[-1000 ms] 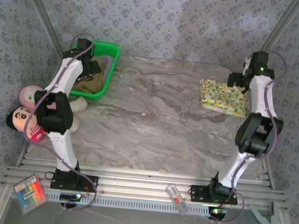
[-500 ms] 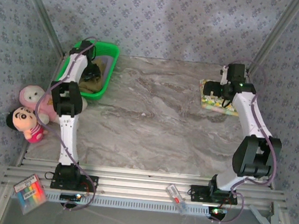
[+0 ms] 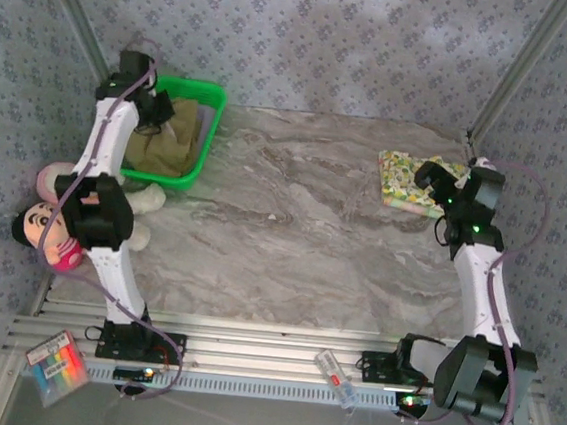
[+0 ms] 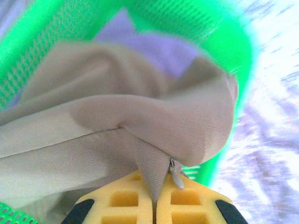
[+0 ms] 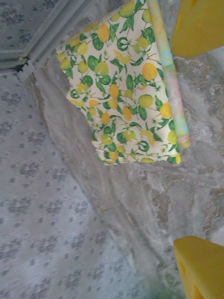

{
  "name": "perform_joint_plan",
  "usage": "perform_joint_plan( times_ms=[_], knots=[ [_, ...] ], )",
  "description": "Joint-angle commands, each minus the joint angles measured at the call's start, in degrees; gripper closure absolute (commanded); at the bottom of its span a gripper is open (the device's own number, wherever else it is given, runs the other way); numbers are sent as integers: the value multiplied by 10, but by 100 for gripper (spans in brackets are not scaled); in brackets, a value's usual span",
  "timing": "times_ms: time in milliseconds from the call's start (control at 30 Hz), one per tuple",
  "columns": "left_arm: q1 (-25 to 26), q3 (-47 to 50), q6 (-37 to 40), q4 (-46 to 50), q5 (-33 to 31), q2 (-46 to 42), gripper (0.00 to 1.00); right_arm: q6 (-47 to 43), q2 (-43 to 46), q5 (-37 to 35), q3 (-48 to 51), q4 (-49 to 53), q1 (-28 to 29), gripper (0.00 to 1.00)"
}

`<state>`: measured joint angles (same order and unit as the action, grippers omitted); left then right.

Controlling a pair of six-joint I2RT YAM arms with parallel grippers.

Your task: Fold and stack the skirts

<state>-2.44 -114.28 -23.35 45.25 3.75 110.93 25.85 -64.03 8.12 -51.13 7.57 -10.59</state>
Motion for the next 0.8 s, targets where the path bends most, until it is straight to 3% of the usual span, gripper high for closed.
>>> perform_joint_plan(
  times_ms=[0,100,233,400,600,667,700,767],
  knots=[
    [25,-16,15,-53,55,-75,100,36,28,53,18,-77,-10,0],
    [104,-47,67,-41,34,-98,100,30,32,64,21,-72,-10,0],
    [226,-119,129,11,14,-67,100,35,23,75,26,-73,-7,0],
    [347,-168,164,64,26,21,100,45,9,91,39,-95,3,0],
    [452,-198,219,144,33,159,100,27,-37,125,59,-110,24,0],
    [476,-195,232,160,40,192,92,16,-56,122,56,-94,39,0],
    [486,-190,236,166,51,202,81,12,-69,112,54,-79,51,0],
    [496,-164,242,163,84,197,51,11,-92,95,49,-63,71,0]
  ],
)
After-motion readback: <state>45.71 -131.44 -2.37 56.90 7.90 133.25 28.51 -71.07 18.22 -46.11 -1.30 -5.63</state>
